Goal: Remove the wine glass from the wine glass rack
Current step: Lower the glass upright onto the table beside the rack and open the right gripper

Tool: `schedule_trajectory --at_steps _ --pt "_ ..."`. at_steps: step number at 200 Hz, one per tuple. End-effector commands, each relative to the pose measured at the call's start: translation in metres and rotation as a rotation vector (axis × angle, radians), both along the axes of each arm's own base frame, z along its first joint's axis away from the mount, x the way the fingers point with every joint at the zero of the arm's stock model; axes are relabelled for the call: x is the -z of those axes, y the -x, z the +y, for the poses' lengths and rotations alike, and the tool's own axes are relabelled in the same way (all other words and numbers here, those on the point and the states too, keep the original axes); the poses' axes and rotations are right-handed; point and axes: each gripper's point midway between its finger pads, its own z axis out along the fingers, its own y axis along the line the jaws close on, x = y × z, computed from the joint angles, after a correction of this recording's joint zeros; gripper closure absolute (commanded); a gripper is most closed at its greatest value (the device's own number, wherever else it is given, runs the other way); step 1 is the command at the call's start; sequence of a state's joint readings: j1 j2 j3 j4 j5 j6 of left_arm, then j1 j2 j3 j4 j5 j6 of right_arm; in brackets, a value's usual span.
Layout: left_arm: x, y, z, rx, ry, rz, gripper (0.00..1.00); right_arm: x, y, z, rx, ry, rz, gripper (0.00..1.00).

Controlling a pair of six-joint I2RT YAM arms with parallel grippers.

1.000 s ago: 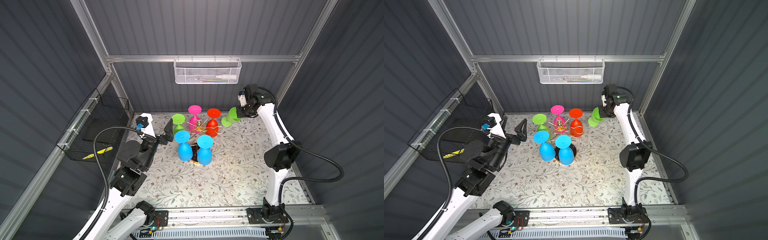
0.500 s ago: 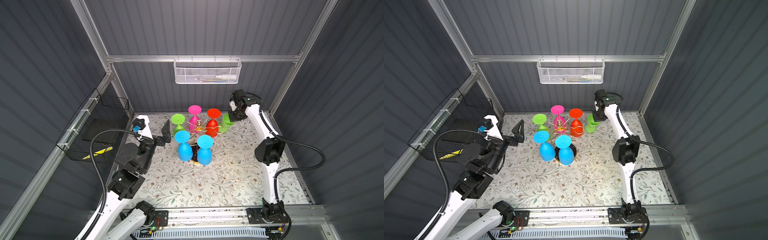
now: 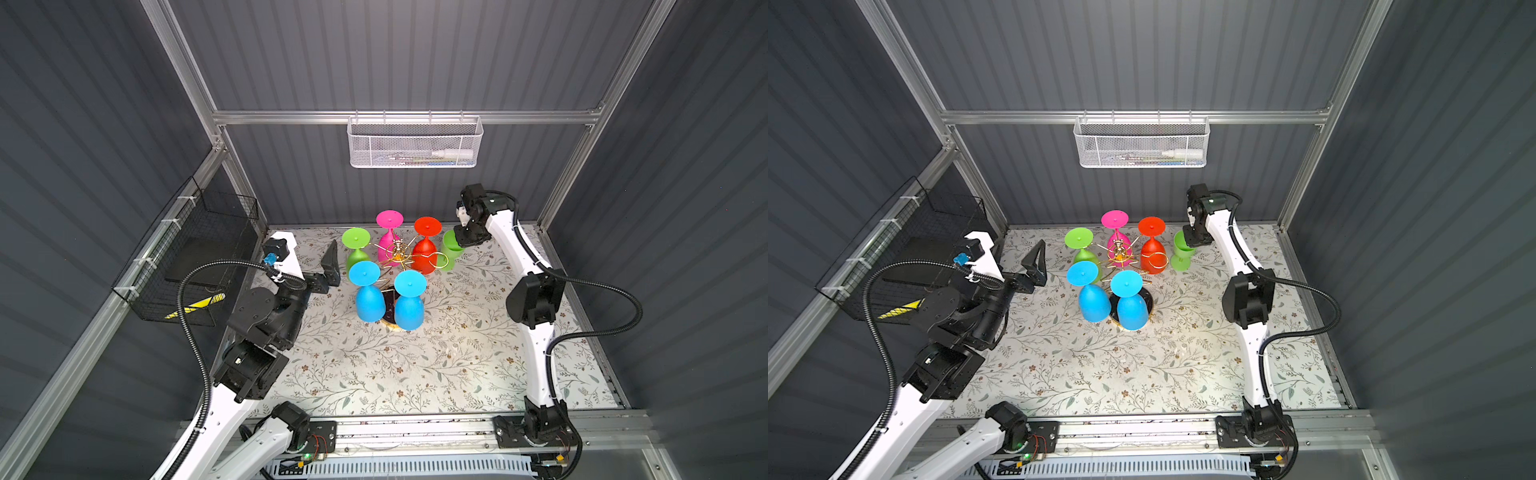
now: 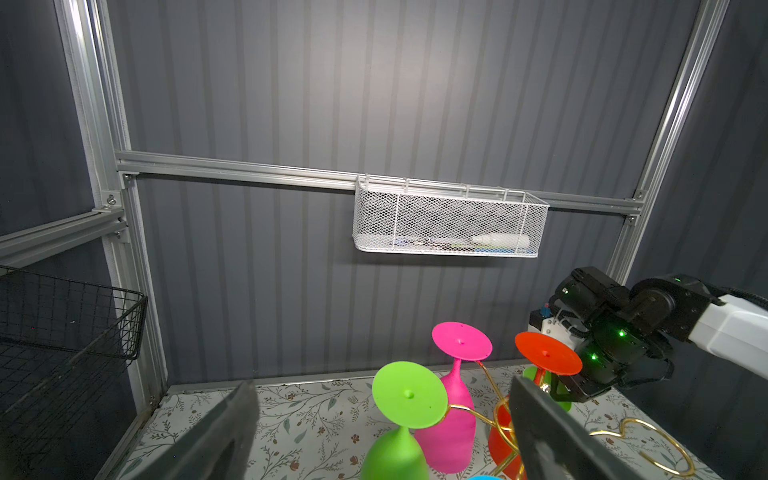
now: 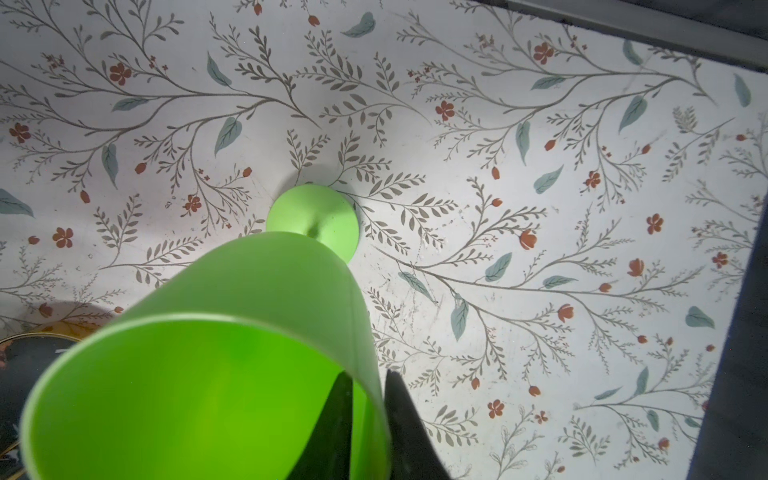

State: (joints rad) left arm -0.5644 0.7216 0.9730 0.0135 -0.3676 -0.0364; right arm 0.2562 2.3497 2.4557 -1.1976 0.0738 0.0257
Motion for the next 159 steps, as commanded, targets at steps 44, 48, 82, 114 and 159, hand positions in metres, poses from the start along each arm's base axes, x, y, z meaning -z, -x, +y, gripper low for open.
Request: schedule_trajectory --at_steps 44,48,82,114,159 --pt "-0.003 0.004 0.005 -0.013 0.003 -0.01 0.04 -0.02 0.004 0.012 -0.009 -0.086 -0.023 0.73" --pt "-0.003 0.005 0.006 -0.015 0.004 -0.01 0.04 -0.022 0.004 0.012 -0.008 -0.095 -0.026 0.71" --pt "-0.005 0.006 0.007 -0.02 0.007 -0.014 0.04 -0.05 0.002 0.014 0.004 -0.184 -0.091 0.63" --pt "-0.005 0.007 0.008 -0.021 0.012 -0.015 0.04 -0.076 -0.002 0.002 0.045 -0.243 -0.159 0.57" --pt "-0.005 0.008 0.012 -0.035 0.024 -0.016 0.04 -0.113 0.012 -0.011 0.077 -0.37 -0.219 0.57"
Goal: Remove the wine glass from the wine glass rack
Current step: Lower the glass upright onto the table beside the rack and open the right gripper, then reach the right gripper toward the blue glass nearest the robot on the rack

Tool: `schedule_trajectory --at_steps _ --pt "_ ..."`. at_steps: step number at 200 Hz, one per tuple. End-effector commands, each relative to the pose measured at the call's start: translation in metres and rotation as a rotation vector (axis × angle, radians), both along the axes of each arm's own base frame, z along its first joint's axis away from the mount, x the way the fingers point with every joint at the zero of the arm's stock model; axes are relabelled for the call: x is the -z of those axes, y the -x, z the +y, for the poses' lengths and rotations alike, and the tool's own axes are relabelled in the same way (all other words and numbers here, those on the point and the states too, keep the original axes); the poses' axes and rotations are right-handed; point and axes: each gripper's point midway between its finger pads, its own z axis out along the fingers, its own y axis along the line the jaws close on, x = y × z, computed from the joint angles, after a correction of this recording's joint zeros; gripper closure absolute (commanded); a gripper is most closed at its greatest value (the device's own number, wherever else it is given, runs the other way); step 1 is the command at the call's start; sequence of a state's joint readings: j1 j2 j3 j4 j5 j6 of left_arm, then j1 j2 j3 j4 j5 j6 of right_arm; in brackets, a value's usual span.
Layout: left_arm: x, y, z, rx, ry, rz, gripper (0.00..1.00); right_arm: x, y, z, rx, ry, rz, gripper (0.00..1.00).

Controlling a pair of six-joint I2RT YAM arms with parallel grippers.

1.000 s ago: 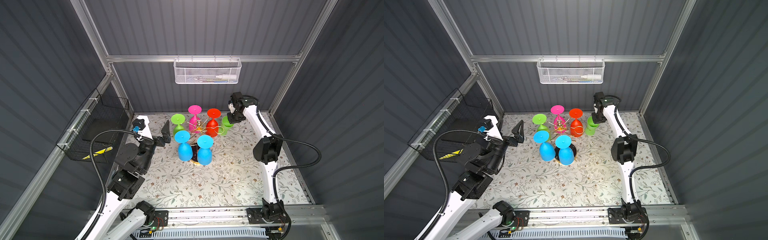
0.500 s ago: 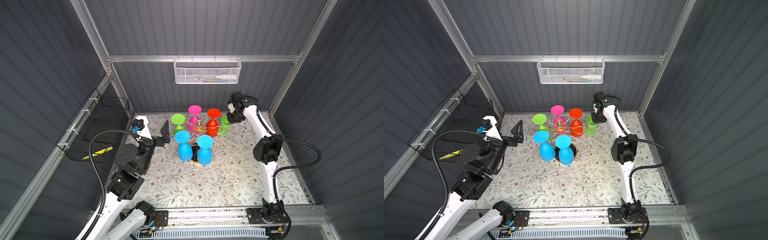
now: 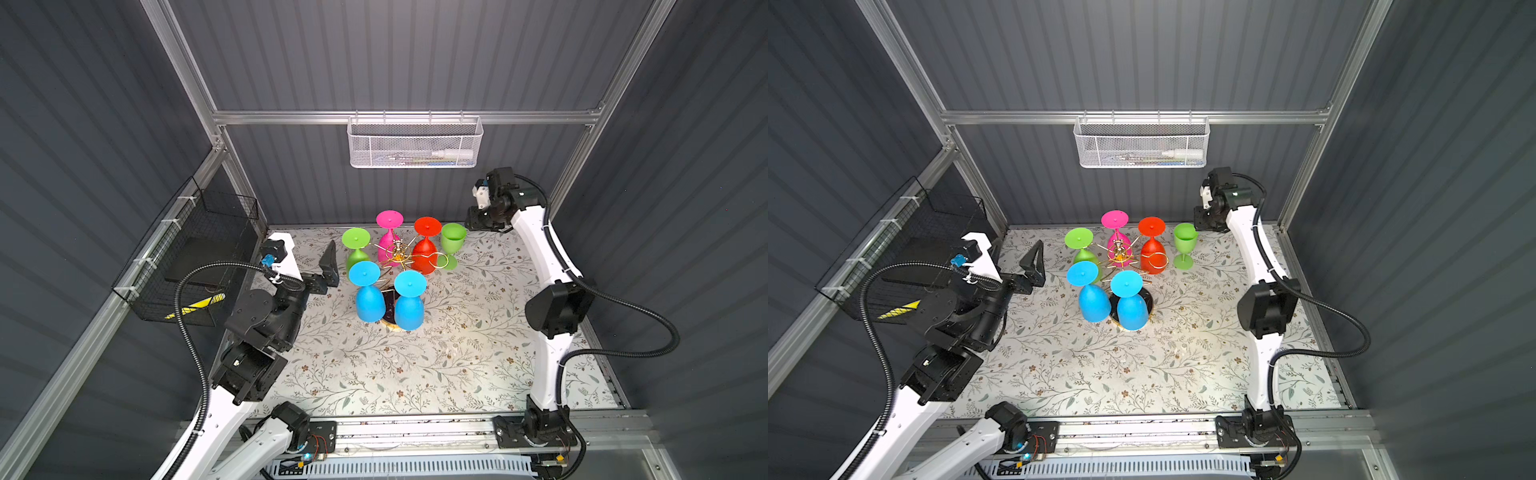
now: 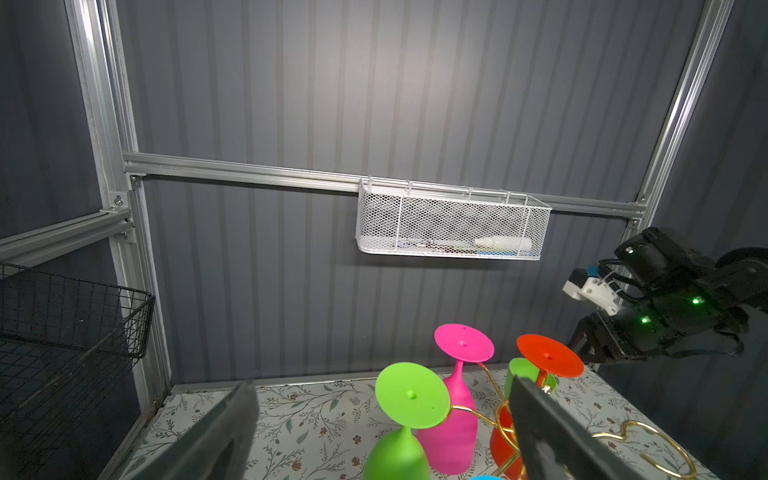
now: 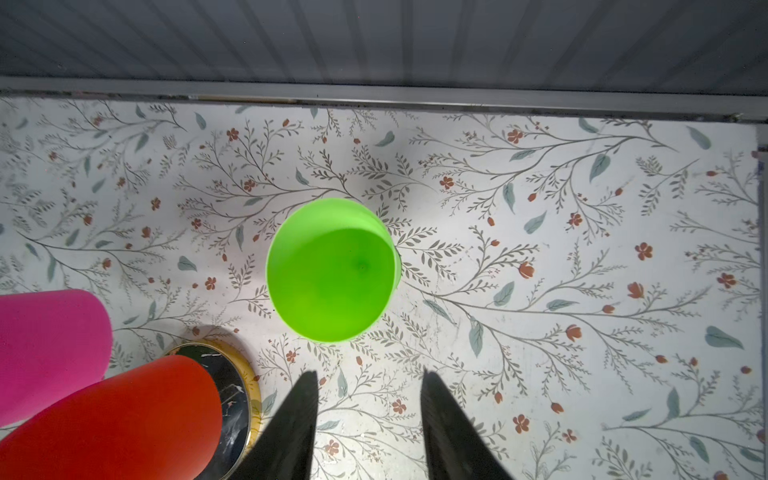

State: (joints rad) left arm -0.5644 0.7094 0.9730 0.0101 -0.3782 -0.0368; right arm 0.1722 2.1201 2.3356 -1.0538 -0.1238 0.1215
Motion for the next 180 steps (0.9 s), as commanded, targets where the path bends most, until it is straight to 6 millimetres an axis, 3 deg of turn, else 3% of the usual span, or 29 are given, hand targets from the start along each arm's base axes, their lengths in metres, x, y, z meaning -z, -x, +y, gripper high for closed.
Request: schedule_trajectory --at_steps 1,23,41,73,105,134,180 --pt "-0.002 0.004 0.008 -0.025 0.016 -0.008 0.04 -0.02 0.01 0.001 0.002 -0.106 -0.026 0.57" --pt "0.0 0.005 0.009 -0.031 0.019 -0.006 0.04 -0.054 0.032 0.005 -0.016 -0.232 -0.105 0.57" --pt "0.001 0.004 0.009 -0.034 0.022 -0.006 0.04 -0.078 0.061 0.016 -0.061 -0.37 -0.147 0.57" --pt "0.005 0.003 0.01 -0.037 0.028 -0.002 0.04 -0.103 0.126 0.032 -0.126 -0.547 -0.185 0.56" --pt "0.008 0.002 0.01 -0.043 0.03 -0.002 0.04 -0.109 0.186 0.037 -0.142 -0.655 -0.183 0.56" --pt "0.01 0.001 0.009 -0.036 0.048 0.0 0.04 -0.109 0.229 0.05 -0.173 -0.715 -0.158 0.55" --pt "0.014 0.002 0.009 -0.033 0.064 0.003 0.04 -0.1 0.255 0.09 -0.244 -0.79 -0.089 0.55"
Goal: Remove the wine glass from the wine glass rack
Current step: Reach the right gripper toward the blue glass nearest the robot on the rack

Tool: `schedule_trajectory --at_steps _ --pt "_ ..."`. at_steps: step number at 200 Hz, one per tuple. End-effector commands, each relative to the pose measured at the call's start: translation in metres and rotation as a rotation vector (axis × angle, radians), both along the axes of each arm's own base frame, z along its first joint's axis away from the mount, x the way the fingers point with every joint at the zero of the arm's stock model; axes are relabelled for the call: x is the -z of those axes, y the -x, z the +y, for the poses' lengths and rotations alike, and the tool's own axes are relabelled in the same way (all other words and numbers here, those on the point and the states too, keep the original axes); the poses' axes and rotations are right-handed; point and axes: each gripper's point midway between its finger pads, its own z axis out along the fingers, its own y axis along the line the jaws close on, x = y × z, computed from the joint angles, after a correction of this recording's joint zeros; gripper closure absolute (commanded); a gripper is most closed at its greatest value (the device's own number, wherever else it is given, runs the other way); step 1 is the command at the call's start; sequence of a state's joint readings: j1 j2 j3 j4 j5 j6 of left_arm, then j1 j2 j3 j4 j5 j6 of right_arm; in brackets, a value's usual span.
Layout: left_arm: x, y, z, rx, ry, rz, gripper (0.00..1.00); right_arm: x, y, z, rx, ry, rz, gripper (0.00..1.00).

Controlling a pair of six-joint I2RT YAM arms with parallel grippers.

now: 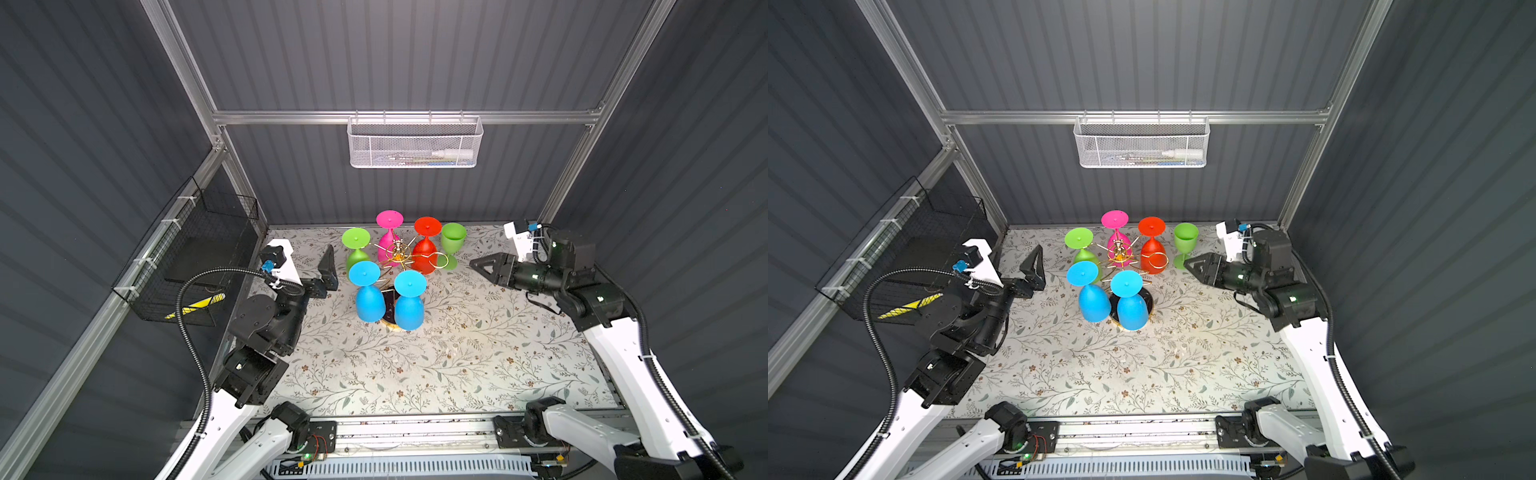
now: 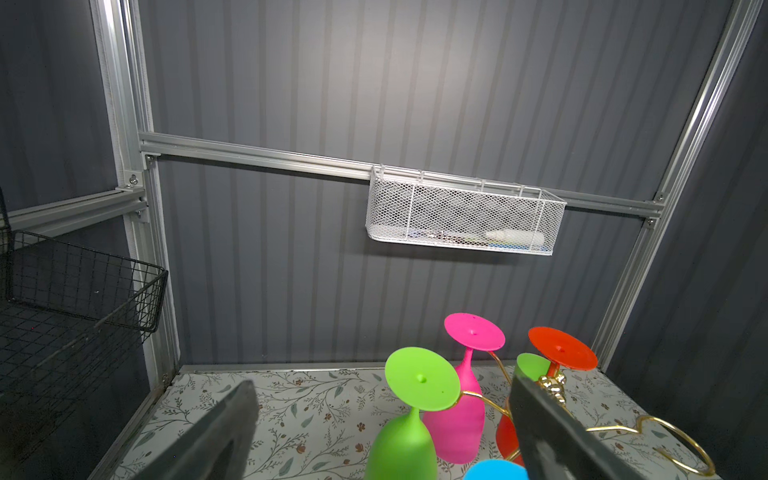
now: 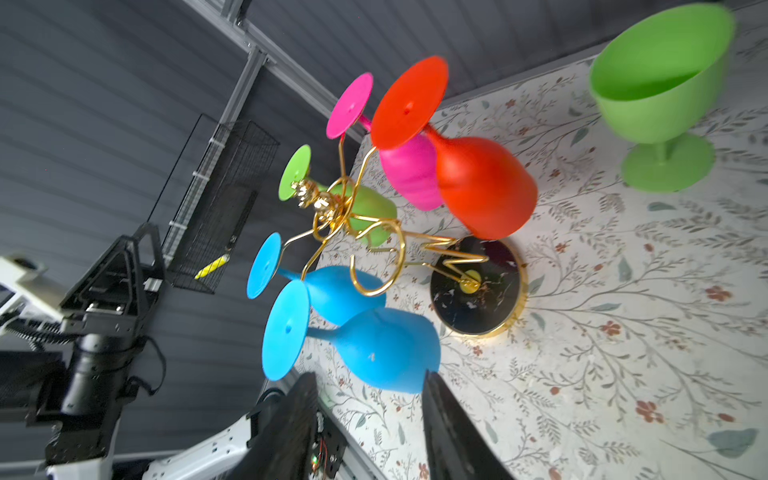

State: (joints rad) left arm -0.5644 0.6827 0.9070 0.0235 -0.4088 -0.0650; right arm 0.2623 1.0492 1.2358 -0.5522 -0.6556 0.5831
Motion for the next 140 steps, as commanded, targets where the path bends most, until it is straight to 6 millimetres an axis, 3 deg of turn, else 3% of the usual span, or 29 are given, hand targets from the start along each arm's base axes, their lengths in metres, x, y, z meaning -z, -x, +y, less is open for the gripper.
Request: schedule_trajectory --at_steps 1,59,63,140 --pt "-0.007 0.004 0.005 -0.009 0.045 -0.028 0.04 0.001 0.005 0.022 -0.049 -0.075 0.035 0.56" --pt "-0.005 0.01 0.01 -0.012 0.059 -0.028 0.04 -0.001 0.015 0.069 -0.164 -0.13 0.06 0.55" --pt "-0.005 0.01 0.01 -0.012 0.059 -0.029 0.04 0.01 0.01 0.074 -0.166 -0.119 0.089 0.55" --pt "-0.003 0.011 0.011 -0.014 0.06 -0.026 0.04 0.023 0.008 0.109 -0.215 -0.133 0.134 0.56"
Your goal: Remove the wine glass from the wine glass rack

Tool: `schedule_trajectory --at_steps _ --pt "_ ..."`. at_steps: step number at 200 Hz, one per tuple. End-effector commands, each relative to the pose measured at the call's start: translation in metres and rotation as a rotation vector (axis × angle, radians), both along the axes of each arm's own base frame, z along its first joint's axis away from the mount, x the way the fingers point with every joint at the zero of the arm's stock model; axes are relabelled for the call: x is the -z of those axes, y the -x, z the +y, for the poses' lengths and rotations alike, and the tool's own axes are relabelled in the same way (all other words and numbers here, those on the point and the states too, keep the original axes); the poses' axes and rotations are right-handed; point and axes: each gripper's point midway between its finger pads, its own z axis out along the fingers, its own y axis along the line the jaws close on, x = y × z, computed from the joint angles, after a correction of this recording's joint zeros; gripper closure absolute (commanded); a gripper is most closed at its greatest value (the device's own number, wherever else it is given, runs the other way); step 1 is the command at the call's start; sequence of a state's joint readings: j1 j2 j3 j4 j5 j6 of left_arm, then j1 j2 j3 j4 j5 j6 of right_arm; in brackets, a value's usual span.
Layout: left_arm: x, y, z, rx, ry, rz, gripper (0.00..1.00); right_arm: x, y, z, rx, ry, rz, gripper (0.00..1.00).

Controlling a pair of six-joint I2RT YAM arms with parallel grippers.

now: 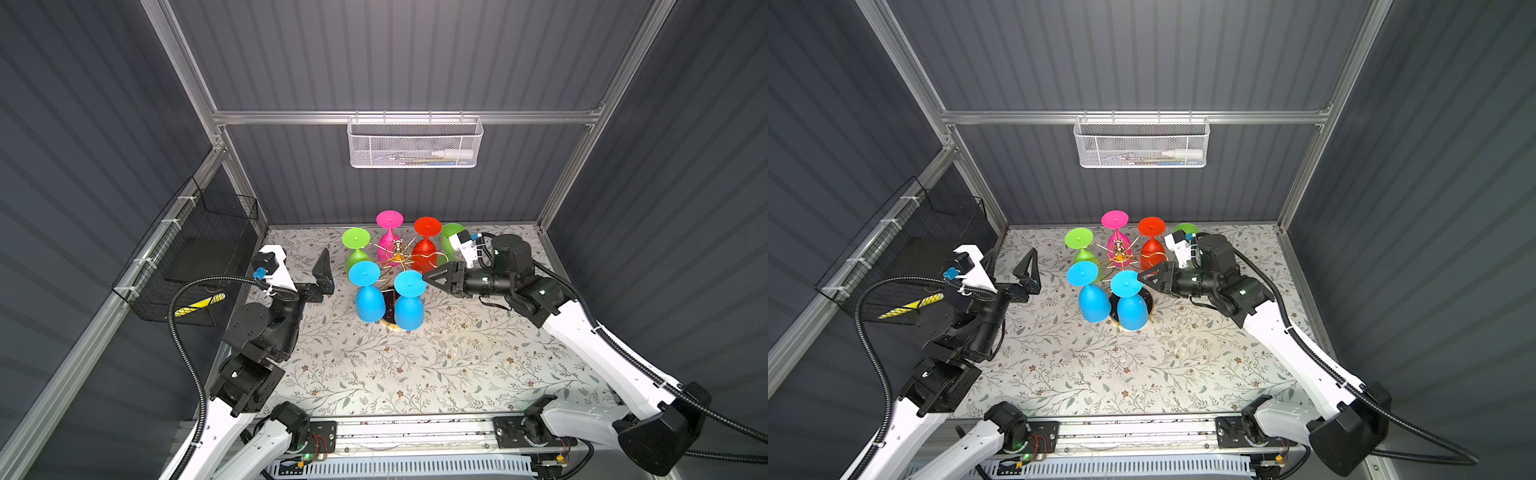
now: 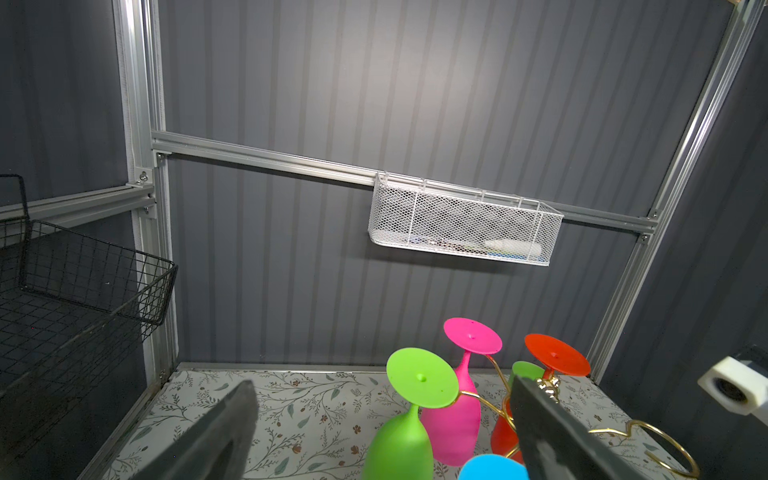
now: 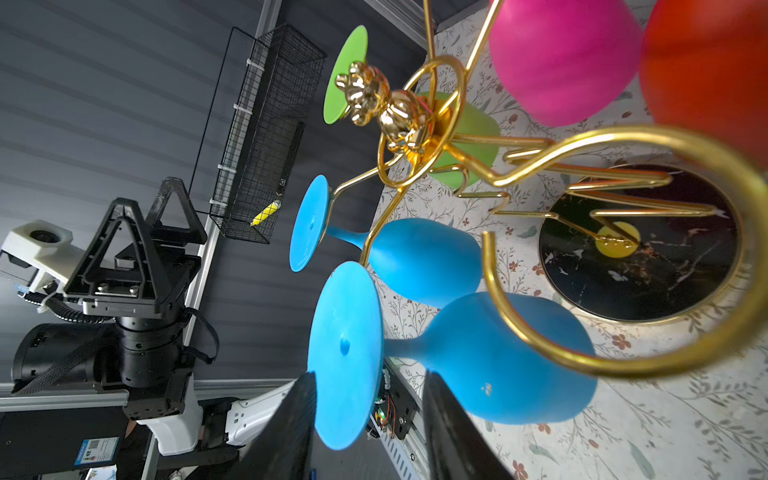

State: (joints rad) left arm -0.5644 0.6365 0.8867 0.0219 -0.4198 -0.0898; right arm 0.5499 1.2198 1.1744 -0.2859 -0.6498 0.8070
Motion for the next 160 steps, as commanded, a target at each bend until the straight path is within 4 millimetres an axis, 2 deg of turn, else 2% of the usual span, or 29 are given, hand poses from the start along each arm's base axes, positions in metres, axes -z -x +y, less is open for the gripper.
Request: schedule_trajectory --at_steps 1,42,92,160 --pt "-0.0016 0.002 0.0029 -0.007 0.022 -0.012 0.04 -0.0073 -0.0008 0.0081 -0.006 -0.03 -0.021 0.56" --pt "-0.0007 0.0032 0.0033 -0.005 0.026 -0.011 0.03 -0.0058 -0.0002 0.0147 -0.017 -0.033 -0.009 0.65" --pt "-0.0009 0.0036 0.0039 -0.007 0.025 -0.013 0.03 -0.0057 0.0012 0.0132 -0.011 -0.031 -0.004 0.8" --pt "-0.0017 0.0053 0.0051 -0.008 0.027 -0.015 0.03 -0.0067 0.0013 0.0125 -0.004 -0.033 0.001 0.95"
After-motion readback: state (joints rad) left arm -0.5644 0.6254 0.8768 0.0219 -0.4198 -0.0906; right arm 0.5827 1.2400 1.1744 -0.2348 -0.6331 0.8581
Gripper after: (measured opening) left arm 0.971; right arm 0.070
